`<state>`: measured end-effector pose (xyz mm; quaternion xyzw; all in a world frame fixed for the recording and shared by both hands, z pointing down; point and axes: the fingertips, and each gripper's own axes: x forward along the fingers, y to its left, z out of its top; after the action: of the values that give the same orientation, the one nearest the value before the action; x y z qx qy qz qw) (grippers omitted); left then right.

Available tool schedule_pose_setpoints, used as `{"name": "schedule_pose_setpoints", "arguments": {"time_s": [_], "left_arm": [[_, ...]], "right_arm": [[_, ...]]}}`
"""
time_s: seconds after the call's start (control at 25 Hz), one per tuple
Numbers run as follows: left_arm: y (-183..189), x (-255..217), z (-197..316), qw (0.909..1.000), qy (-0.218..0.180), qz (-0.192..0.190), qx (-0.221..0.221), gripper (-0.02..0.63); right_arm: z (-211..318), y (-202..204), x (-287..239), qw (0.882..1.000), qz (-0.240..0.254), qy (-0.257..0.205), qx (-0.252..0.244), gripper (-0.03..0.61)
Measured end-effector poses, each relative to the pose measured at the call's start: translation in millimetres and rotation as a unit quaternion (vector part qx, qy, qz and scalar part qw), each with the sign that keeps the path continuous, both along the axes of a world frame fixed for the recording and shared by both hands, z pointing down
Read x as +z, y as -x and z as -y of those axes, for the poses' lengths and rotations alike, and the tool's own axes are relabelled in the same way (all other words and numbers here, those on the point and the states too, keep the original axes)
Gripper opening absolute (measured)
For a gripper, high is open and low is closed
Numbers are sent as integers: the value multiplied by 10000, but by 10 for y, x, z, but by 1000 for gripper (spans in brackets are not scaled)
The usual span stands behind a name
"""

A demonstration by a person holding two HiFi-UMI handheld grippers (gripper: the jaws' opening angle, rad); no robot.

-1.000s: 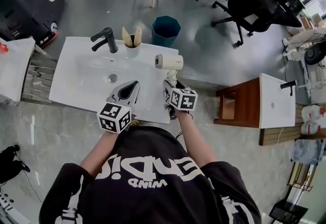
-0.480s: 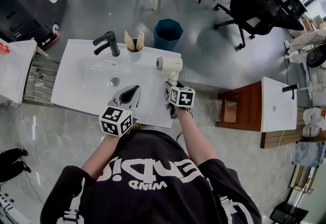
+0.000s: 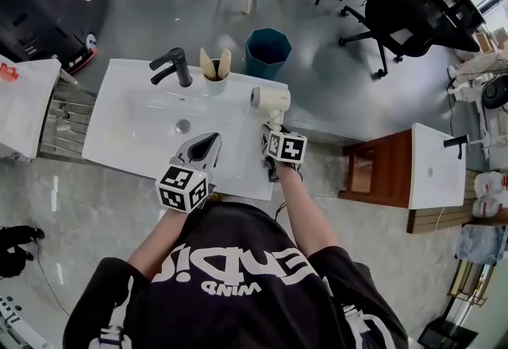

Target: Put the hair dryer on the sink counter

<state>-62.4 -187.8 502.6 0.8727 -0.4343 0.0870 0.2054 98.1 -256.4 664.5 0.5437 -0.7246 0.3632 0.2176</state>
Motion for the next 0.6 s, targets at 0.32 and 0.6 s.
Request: {"name": "schedule_pose_setpoints", "arguments": {"time_s": [0.32,0.6], "left_arm": [[-18,31,19,10000,36,-42,5,8],[-2,54,33,9999,77,-92,-35,9]], "right_arm": [[11,19,36,9997,-147,166,-63,244],[14,37,34,9996,-211,139,-139,249]]}}
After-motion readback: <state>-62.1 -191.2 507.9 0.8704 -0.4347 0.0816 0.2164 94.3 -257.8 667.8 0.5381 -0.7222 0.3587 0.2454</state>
